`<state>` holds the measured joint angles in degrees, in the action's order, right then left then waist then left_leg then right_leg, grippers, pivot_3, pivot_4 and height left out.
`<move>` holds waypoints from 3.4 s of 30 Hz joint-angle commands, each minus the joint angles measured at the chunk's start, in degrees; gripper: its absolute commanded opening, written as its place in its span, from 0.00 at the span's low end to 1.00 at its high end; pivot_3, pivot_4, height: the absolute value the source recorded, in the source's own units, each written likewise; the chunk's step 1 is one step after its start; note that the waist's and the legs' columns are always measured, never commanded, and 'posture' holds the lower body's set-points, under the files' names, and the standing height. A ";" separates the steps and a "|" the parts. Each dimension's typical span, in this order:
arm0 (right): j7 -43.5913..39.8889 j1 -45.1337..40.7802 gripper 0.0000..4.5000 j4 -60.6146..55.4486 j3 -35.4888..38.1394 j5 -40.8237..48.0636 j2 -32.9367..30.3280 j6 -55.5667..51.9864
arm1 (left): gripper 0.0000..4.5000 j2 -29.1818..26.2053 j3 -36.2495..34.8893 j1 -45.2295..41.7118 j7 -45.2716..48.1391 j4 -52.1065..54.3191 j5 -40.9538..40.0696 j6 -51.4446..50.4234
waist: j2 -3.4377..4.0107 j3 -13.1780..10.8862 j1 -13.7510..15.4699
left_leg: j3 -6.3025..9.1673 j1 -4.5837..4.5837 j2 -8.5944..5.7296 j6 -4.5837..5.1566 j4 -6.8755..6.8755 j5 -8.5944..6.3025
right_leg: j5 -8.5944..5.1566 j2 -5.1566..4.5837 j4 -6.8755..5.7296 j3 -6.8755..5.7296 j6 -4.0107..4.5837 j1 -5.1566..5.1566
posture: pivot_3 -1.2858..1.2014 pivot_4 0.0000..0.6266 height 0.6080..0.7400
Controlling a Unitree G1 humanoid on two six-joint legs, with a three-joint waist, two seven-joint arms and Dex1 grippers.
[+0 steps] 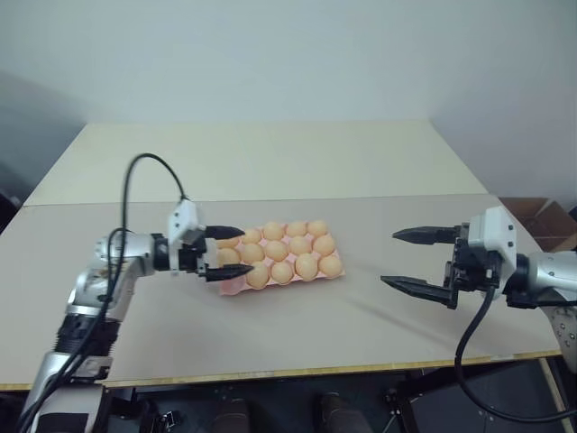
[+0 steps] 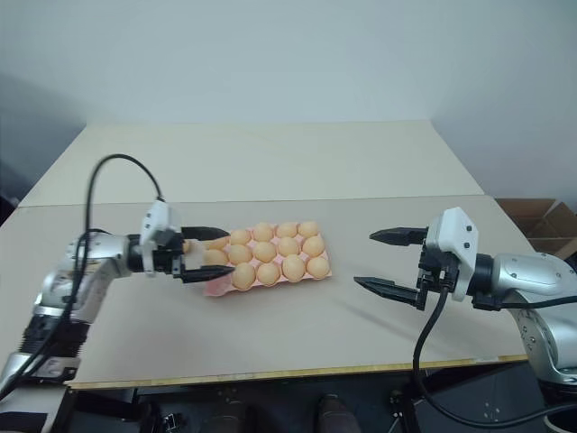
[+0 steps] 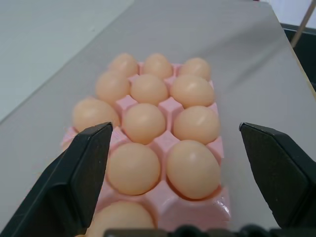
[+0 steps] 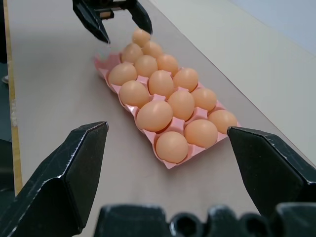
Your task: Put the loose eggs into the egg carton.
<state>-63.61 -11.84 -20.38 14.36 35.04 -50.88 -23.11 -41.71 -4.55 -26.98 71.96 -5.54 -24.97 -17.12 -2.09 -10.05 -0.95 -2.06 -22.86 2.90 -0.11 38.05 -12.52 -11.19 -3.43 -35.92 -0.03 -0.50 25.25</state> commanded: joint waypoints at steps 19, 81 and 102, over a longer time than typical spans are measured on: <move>-2.72 -5.02 1.00 3.50 -5.37 -1.20 1.54 2.55 | 1.00 -6.98 -29.73 31.75 -9.75 20.25 -11.83 -8.21 | -0.03 -0.01 1.39 | -0.15 0.06 0.06 -0.02 0.00 -0.01 | -0.22 -0.10 -0.01 -0.01 0.36 0.04 | 0.52 0.24 1.00; 2.36 -0.96 1.00 -2.74 -1.75 2.23 1.61 0.57 | 0.52 -1.33 2.02 4.53 -2.09 2.12 1.71 0.34 | -0.14 -0.01 1.38 | -0.24 0.06 0.00 0.01 0.01 -0.02 | 0.08 -0.02 0.00 0.16 -0.08 0.01 | 0.52 0.24 1.00; 3.57 -1.08 1.00 -2.32 -2.25 1.87 2.45 1.24 | 1.00 -8.27 -10.80 10.43 -2.61 8.08 -5.87 -6.38 | -0.15 -0.01 0.45 | -0.24 0.04 0.04 0.01 0.00 -0.02 | 0.07 -0.01 0.02 0.17 -0.08 0.06 | 0.52 0.24 1.00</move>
<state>-59.80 -12.09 -21.92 10.54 36.23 -48.52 -22.82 -49.06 -12.24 -17.33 69.32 0.34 -28.71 -22.58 -2.24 -10.06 -0.50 -2.31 -22.81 2.94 -0.09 38.05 -12.55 -11.13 -3.45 -35.90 0.15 -0.58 25.31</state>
